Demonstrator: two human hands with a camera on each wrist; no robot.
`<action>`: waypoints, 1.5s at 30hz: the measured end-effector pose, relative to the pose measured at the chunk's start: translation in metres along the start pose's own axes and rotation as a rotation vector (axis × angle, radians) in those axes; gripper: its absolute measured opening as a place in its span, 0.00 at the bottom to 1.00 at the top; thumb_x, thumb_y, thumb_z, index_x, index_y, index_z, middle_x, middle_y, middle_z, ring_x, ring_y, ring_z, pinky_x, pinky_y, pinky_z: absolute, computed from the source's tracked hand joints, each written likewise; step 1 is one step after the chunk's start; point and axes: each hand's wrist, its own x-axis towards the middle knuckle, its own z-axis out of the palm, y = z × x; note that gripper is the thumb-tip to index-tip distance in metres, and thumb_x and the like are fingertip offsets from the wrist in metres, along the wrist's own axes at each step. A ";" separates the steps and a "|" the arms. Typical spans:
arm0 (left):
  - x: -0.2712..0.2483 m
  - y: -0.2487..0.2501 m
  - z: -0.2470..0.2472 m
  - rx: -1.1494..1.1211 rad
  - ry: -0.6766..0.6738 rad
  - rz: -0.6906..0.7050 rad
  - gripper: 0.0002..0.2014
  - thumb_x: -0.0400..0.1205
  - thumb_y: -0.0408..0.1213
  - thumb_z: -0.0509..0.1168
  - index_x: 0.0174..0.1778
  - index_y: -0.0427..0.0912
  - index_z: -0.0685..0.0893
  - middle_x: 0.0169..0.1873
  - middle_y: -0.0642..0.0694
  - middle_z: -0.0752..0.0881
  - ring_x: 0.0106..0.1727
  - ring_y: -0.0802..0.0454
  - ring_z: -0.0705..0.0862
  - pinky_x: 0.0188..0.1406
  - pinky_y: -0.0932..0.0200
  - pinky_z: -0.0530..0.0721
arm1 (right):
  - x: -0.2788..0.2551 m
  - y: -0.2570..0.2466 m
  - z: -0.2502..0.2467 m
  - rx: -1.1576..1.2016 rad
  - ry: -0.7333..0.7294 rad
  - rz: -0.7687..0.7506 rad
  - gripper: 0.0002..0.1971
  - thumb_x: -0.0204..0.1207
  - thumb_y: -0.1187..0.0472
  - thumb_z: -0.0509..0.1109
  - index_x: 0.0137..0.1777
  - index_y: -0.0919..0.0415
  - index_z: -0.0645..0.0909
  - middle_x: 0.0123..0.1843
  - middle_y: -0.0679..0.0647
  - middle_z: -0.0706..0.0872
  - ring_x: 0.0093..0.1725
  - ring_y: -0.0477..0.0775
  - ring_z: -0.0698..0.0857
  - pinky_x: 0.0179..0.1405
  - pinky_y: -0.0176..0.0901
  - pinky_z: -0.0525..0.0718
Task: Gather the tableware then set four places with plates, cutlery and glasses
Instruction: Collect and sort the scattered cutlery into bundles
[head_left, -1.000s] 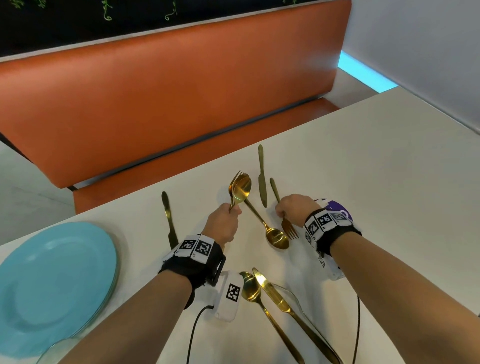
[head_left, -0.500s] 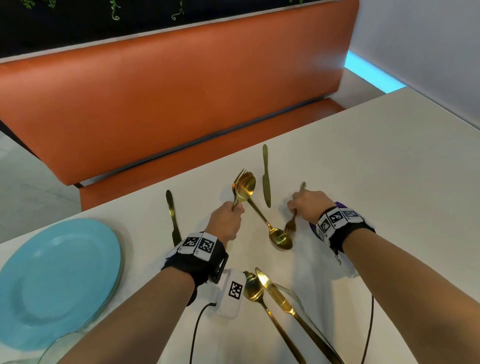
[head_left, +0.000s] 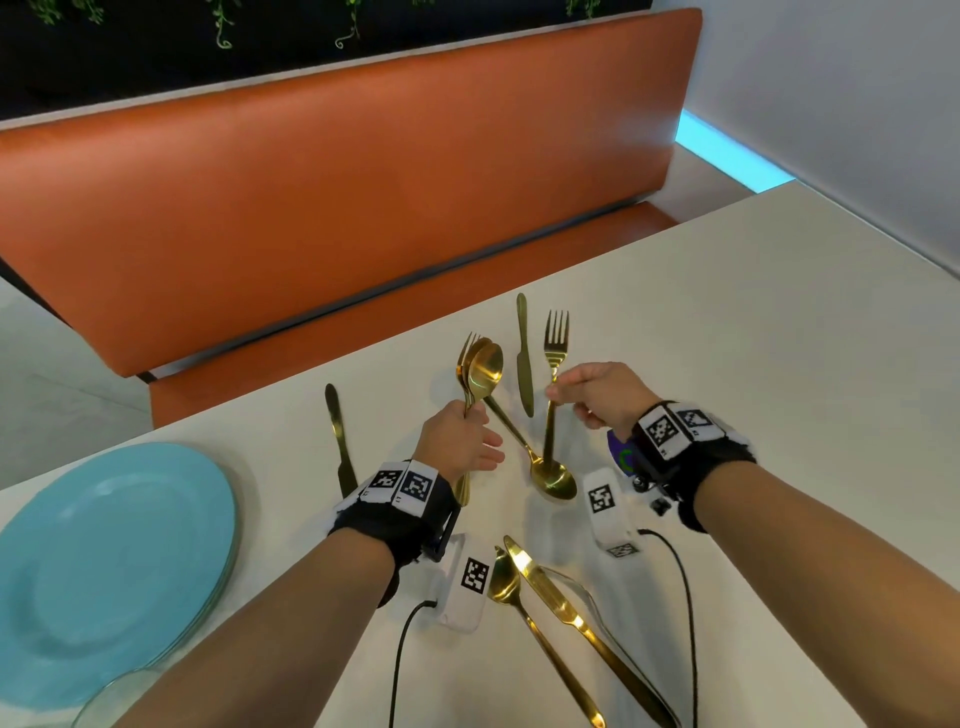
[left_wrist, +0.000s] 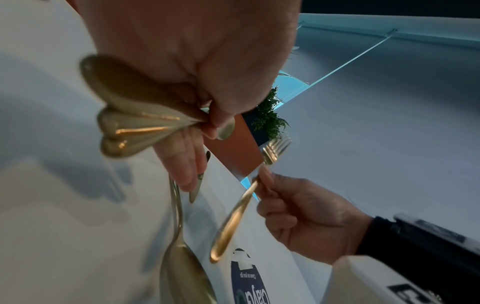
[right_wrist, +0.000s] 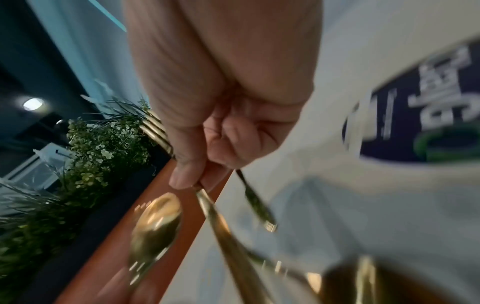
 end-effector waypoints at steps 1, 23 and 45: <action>0.000 0.000 0.001 -0.010 -0.004 0.005 0.13 0.88 0.42 0.51 0.55 0.34 0.72 0.42 0.37 0.84 0.34 0.49 0.85 0.33 0.62 0.85 | -0.002 0.000 0.008 0.047 -0.035 0.024 0.04 0.71 0.64 0.77 0.40 0.60 0.83 0.33 0.53 0.85 0.23 0.45 0.72 0.18 0.31 0.69; 0.005 -0.015 -0.009 0.294 0.071 0.034 0.20 0.87 0.49 0.50 0.59 0.36 0.77 0.42 0.41 0.76 0.41 0.46 0.73 0.40 0.53 0.73 | 0.017 0.026 0.063 -0.814 0.102 0.077 0.19 0.72 0.50 0.74 0.57 0.61 0.81 0.56 0.57 0.85 0.55 0.57 0.85 0.56 0.45 0.84; -0.035 0.008 0.001 0.433 0.037 0.209 0.11 0.87 0.41 0.54 0.49 0.37 0.76 0.41 0.41 0.89 0.42 0.47 0.85 0.55 0.51 0.83 | -0.069 -0.023 0.044 -1.402 -0.257 -0.479 0.09 0.79 0.62 0.65 0.54 0.59 0.86 0.54 0.54 0.86 0.56 0.55 0.83 0.48 0.44 0.78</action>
